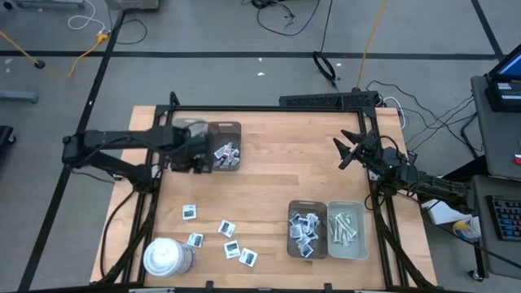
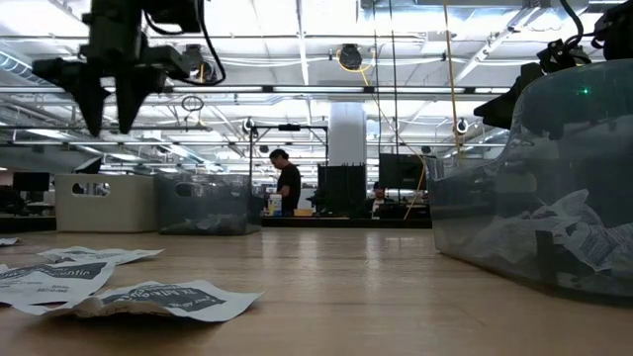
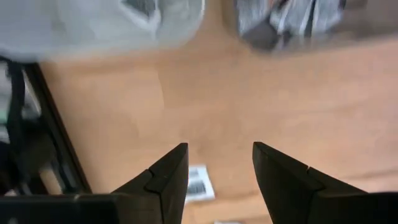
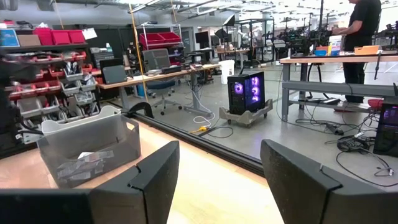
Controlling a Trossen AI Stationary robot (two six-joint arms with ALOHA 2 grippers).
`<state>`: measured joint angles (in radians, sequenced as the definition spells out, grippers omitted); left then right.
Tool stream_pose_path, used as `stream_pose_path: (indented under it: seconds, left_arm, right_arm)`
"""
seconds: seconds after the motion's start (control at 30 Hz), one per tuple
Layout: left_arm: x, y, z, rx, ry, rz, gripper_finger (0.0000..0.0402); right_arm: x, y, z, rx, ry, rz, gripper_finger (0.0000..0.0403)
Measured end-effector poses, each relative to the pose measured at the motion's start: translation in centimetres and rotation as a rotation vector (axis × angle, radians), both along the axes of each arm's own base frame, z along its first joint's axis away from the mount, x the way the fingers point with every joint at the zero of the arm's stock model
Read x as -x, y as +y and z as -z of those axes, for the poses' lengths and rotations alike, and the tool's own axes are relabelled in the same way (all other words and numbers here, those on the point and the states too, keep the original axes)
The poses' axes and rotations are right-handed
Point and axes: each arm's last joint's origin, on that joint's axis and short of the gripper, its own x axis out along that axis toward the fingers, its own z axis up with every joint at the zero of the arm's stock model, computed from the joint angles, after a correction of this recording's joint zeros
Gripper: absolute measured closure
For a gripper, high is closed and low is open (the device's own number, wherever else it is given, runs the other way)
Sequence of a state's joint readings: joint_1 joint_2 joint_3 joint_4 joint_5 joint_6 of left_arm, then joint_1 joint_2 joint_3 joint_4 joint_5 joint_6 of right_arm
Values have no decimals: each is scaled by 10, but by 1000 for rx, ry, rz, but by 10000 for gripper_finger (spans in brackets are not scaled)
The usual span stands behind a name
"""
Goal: Pick & Place First Aid Supplies
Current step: Put the white towelette pack into the top gray bin
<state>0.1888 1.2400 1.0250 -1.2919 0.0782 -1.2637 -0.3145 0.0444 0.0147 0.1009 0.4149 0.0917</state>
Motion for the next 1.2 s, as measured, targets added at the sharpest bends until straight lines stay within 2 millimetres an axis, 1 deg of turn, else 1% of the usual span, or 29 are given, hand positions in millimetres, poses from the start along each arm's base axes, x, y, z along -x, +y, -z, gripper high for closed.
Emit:
stream_pose_path:
  seconds: [0.3, 0.47, 0.57, 0.67, 0.83, 1.2]
  left_arm:
    - [-2, -61, 0, 39, 17, 1, 218]
    - [4, -90, 1, 50, 36, -29, 217]
    - [8, -103, 1, 56, 43, -55, 218]
    - [10, -112, 3, 52, 57, -80, 218]
    - [2, -123, 15, 17, 113, -67, 218]
    - [-13, -136, 43, -31, 204, -41, 218]
  right_arm:
    - [0, 0, 0, 0, 0, 0, 181]
    - [0, 0, 0, 0, 0, 0, 181]
    - [0, 0, 0, 0, 0, 0, 181]
    - [0, 0, 0, 0, 0, 0, 182]
    - [0, 0, 0, 0, 0, 0, 182]
    - [0, 0, 0, 0, 0, 0, 181]
